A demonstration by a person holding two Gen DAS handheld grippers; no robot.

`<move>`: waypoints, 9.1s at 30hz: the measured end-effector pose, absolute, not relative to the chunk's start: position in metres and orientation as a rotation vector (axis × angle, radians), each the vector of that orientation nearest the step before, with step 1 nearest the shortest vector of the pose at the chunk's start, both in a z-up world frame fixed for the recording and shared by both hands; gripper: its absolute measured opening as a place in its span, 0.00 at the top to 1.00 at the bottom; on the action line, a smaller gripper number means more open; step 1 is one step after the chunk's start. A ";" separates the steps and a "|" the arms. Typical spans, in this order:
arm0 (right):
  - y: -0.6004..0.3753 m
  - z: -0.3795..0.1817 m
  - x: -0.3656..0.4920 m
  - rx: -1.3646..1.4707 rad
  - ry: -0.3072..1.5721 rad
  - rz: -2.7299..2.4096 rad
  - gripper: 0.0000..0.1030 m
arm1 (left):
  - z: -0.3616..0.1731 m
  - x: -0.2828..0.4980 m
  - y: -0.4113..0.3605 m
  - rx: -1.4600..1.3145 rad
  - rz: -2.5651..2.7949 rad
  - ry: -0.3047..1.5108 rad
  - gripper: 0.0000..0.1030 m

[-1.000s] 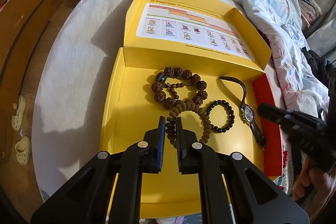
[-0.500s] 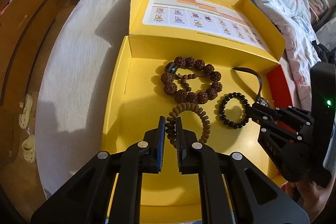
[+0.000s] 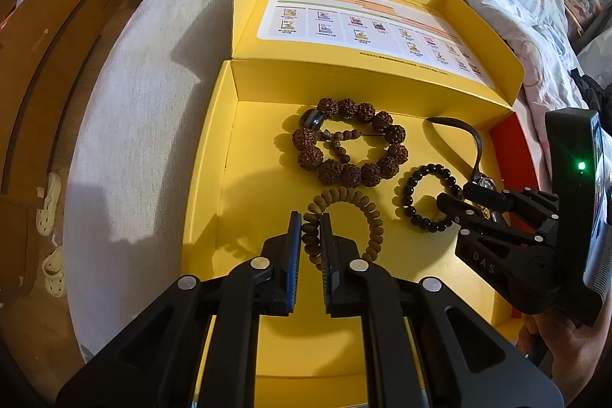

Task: Organize jewelry
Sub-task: 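Lift beige bracelet with left tool while right tool lifts black bracelet out of box, then open left tool dropping beige bracelet on bedspread while right tool releases black bracelet, then move left tool to brown rudraksha bracelet while right tool moves to black watch, then close left tool on rudraksha bracelet while right tool closes on watch strap, then lift rudraksha bracelet with left tool while right tool carries watch out over bedspread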

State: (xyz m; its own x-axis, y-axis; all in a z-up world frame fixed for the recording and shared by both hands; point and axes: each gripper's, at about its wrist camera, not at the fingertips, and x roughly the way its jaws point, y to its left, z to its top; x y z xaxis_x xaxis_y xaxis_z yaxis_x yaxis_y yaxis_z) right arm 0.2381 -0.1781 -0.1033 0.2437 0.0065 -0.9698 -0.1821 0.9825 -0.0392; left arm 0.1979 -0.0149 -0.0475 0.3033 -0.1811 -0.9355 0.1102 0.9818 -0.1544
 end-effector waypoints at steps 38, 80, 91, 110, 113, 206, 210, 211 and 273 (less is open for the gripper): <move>-0.106 -0.014 0.241 -0.444 1.464 -0.102 0.90 | 0.003 0.172 -0.007 -0.107 -0.284 1.178 0.91; -0.100 -0.004 -0.021 -0.463 1.307 0.089 0.90 | -0.040 -0.078 0.049 0.015 -0.223 1.180 0.91; -0.130 -0.043 0.011 -0.349 1.317 0.117 0.90 | -0.077 -0.066 0.045 0.096 -0.177 1.252 0.91; -0.201 -0.005 -0.004 0.041 0.911 0.272 0.39 | -0.045 -0.050 0.048 0.052 -0.127 1.115 0.37; -0.219 0.008 -0.008 0.085 0.840 0.269 0.35 | -0.032 -0.048 0.045 0.029 -0.149 1.050 0.29; -0.239 -0.054 0.262 0.018 1.119 0.268 0.82 | -0.085 0.257 -0.034 -0.139 -0.240 1.275 0.79; -0.241 -0.041 0.258 0.035 1.093 0.282 0.83 | -0.073 0.251 -0.031 -0.135 -0.243 1.249 0.79; -0.241 -0.040 0.258 0.030 1.092 0.281 0.83 | -0.069 0.250 -0.031 -0.136 -0.242 1.241 0.79; -0.325 0.094 0.023 0.170 0.879 0.119 0.94 | 0.090 0.034 0.044 -0.131 -0.192 0.971 0.84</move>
